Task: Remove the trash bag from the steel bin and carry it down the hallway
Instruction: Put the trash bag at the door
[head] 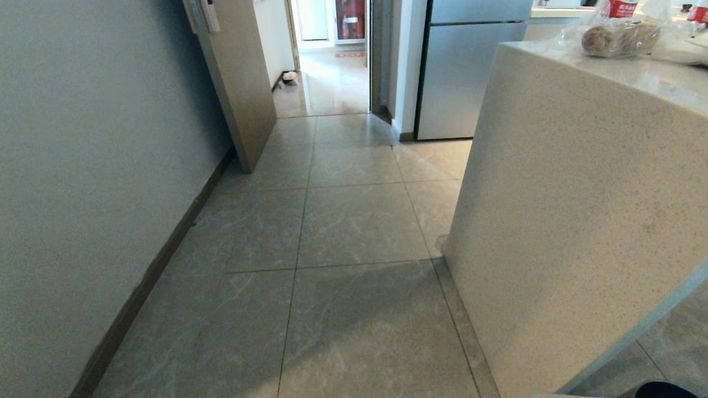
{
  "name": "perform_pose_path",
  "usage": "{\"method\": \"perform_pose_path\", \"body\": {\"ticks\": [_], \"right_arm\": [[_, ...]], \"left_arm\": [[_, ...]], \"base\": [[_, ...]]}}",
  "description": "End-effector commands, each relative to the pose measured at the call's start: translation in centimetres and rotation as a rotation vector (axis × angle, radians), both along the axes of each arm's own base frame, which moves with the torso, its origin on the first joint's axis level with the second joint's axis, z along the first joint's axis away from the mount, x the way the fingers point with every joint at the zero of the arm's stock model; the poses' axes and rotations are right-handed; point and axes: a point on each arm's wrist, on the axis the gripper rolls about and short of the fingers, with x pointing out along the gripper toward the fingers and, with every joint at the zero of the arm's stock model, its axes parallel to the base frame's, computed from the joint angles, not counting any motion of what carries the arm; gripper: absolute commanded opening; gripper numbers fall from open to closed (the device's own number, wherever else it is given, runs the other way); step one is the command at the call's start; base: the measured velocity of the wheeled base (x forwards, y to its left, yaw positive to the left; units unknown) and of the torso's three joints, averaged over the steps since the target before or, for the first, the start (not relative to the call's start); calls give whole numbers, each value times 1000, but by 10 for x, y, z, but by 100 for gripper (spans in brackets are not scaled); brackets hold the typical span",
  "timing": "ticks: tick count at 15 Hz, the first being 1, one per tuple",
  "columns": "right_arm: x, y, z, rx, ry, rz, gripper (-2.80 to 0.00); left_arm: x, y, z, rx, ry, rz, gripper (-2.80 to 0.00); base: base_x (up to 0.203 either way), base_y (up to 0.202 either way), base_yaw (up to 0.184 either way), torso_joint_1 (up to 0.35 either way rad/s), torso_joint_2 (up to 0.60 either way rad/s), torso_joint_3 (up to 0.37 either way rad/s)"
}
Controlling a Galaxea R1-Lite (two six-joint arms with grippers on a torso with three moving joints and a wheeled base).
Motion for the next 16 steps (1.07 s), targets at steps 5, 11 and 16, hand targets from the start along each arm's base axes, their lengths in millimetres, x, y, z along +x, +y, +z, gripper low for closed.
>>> {"method": "perform_pose_path", "body": {"ticks": [5, 11, 16], "right_arm": [[0, 0, 0, 0, 1, 0, -280], [0, 0, 0, 0, 1, 0, -280], [0, 0, 0, 0, 1, 0, -280]], "left_arm": [[0, 0, -1, -1, 0, 0, -280], [0, 0, 0, -1, -1, 1, -280], [0, 0, -1, -1, 0, 1, -280]], "base": [[40, 0, 2, 1, 0, 1], [2, 116, -2, 2, 3, 1], [0, 39, 1, 0, 1, 1]]}}
